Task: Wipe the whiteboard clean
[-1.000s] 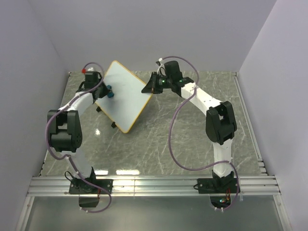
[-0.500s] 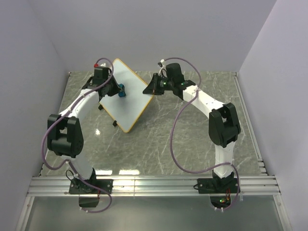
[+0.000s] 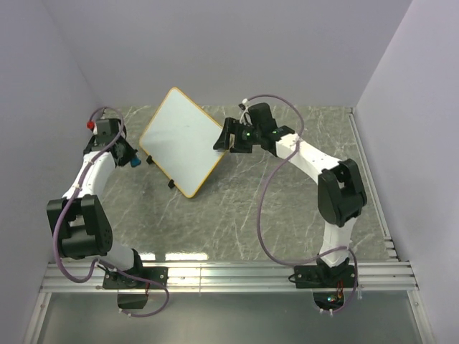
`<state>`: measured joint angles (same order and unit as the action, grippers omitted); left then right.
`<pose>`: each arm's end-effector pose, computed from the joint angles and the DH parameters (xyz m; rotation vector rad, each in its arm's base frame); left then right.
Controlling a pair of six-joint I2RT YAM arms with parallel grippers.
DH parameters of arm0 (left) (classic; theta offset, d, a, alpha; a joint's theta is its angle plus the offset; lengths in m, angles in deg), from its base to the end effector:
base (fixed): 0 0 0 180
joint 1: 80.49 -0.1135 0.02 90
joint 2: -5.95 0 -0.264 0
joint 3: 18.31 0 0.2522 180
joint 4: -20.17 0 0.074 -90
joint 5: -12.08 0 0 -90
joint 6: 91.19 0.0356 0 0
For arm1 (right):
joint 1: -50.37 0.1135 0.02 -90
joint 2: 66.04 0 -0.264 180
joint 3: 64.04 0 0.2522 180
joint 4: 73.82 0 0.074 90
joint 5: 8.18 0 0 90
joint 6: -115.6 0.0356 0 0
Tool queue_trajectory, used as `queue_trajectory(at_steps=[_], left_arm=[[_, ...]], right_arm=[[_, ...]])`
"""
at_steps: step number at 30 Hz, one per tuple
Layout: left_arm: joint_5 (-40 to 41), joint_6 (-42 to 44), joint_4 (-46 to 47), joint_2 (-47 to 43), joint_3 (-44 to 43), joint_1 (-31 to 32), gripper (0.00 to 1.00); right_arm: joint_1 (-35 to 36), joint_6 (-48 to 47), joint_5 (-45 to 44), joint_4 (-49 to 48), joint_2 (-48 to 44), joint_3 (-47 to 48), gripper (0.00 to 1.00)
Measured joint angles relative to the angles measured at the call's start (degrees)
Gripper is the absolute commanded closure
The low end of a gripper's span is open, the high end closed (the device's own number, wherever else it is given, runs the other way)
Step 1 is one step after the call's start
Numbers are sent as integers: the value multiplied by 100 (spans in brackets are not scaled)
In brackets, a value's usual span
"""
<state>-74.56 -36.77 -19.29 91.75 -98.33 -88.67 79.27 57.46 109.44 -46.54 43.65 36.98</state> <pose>0.3251 0.0488 0.2736 -0.9076 2.1835 -0.1632 0.3805 0.2289 0.2621 -0.2316 2.3343 1.0940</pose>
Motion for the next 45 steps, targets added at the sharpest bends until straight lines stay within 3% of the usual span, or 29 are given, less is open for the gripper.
queue_trajectory(at_steps=[4,9,15,19,27,29,37,45], left_arm=[[350,-57,-260,-4,487,-24,91],[509,-184,-442,59,1080,-116,58],[503,-284,-424,72,1381,-127,28],[509,-302,-426,57,1381,-127,13],[348,-229,-595,-756,1340,-107,12],[212,-151,-730,-1058,1200,-28,3],[-114,-61,-1318,-1622,-474,619,0],[-199,-155,-1755,-1971,-1165,737,1]], right_arm=[[-2,-151,-376,81,-710,-345,9],[-48,-195,-769,7,-2017,-1300,8],[-83,-144,-1049,-46,-3200,-2590,8],[-83,-127,-1139,17,-3770,-3263,6],[-83,-35,-1097,205,-5191,-3908,5],[-81,35,-1023,212,-5571,-3956,5],[-74,588,-654,372,-7462,-4857,5],[-66,1025,-330,861,-8771,-5569,5]])
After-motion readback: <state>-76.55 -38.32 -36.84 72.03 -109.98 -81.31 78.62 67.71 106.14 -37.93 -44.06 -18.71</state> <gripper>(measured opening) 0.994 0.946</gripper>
